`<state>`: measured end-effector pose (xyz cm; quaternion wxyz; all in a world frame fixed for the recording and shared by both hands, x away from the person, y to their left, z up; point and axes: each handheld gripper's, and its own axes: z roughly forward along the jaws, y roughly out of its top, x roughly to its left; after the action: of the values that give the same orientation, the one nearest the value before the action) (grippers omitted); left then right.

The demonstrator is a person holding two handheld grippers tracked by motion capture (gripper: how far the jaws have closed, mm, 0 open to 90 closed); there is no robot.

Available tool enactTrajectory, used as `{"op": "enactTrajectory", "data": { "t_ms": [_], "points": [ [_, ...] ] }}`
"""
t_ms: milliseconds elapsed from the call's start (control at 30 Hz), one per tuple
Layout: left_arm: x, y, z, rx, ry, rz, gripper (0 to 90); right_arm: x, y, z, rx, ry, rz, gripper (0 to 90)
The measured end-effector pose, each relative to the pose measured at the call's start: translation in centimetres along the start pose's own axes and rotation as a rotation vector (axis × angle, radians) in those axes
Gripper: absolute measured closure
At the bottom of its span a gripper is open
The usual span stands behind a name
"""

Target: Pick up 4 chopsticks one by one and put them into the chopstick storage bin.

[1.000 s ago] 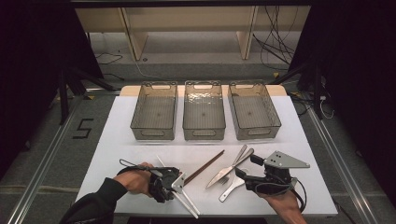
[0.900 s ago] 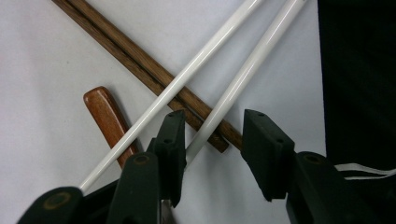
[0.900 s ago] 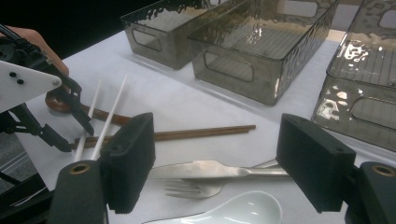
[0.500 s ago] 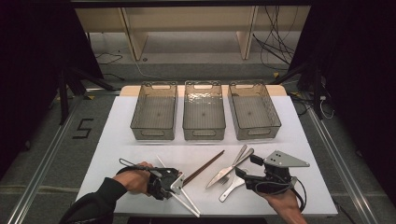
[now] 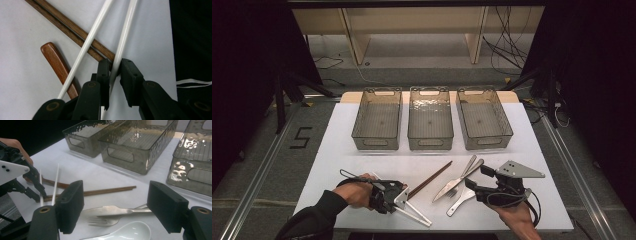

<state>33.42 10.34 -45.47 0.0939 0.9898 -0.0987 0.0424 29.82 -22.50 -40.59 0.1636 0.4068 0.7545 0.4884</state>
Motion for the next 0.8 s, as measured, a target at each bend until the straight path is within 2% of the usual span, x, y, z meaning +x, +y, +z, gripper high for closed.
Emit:
{"op": "enactTrajectory", "data": {
  "t_ms": [133, 333, 800],
  "points": [
    [0.00, 0.01, -0.03, 0.005, 0.001, 0.024, 77.2, -0.01, 0.00, 0.03, 0.001, 0.000, 0.003, 30.3],
    [0.00, -0.06, -0.05, -0.002, 0.002, 0.038, 78.1, 0.04, 0.00, 0.11, 0.007, 0.001, 0.003, 30.3],
    [-0.15, 0.06, -0.02, -0.002, -0.006, 0.048, 81.3, 0.10, 0.02, 0.10, 0.007, 0.003, 0.006, 30.3]
  ]
}}
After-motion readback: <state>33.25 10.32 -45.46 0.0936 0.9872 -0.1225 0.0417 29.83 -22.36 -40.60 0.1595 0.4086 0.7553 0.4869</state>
